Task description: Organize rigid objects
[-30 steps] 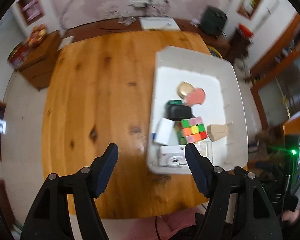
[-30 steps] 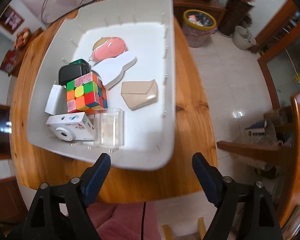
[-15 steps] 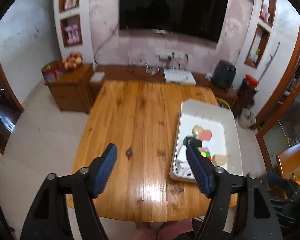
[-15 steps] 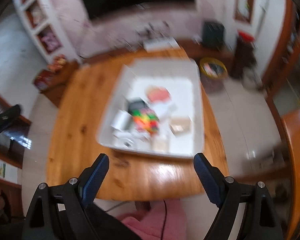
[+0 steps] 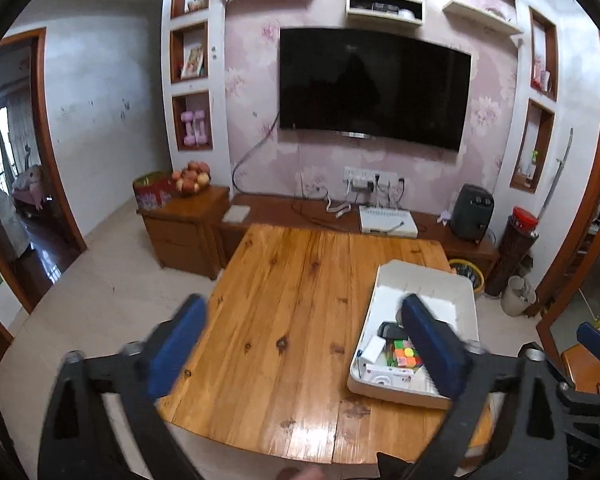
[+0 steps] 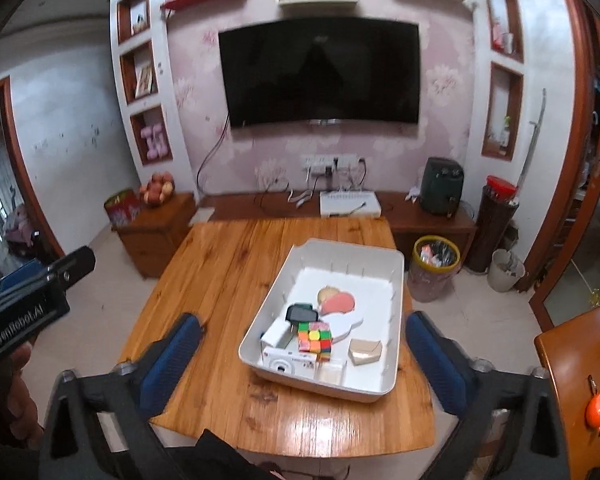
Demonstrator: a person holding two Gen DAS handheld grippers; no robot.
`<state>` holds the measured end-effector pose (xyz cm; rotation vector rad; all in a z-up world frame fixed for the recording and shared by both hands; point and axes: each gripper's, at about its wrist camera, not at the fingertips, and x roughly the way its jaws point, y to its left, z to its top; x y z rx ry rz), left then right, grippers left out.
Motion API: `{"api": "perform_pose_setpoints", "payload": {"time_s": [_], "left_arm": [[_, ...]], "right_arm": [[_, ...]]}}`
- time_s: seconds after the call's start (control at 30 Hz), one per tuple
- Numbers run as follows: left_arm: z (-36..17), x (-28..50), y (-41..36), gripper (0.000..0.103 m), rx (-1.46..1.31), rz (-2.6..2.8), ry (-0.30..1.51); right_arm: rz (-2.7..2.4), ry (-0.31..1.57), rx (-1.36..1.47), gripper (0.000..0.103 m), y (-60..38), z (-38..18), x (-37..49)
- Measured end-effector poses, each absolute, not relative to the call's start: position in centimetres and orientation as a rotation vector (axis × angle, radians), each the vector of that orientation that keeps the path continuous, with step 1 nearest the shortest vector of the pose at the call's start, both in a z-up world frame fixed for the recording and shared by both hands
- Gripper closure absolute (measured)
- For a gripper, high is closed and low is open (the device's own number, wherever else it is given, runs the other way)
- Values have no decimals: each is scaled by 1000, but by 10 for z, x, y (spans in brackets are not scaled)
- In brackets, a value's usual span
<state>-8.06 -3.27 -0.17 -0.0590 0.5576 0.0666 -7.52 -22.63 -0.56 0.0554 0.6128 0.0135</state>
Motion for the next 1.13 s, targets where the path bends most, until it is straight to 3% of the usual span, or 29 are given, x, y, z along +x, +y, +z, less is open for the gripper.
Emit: {"api": "perform_pose_setpoints", "payload": {"time_s": [0.33, 1.13], "left_arm": [[10, -96, -37, 1, -32, 29, 437], [11, -104, -37, 1, -3, -18, 450]], "right_arm": [[-2, 495, 55, 0, -224, 7, -106], [-2, 529, 59, 0, -213, 4, -117]]}}
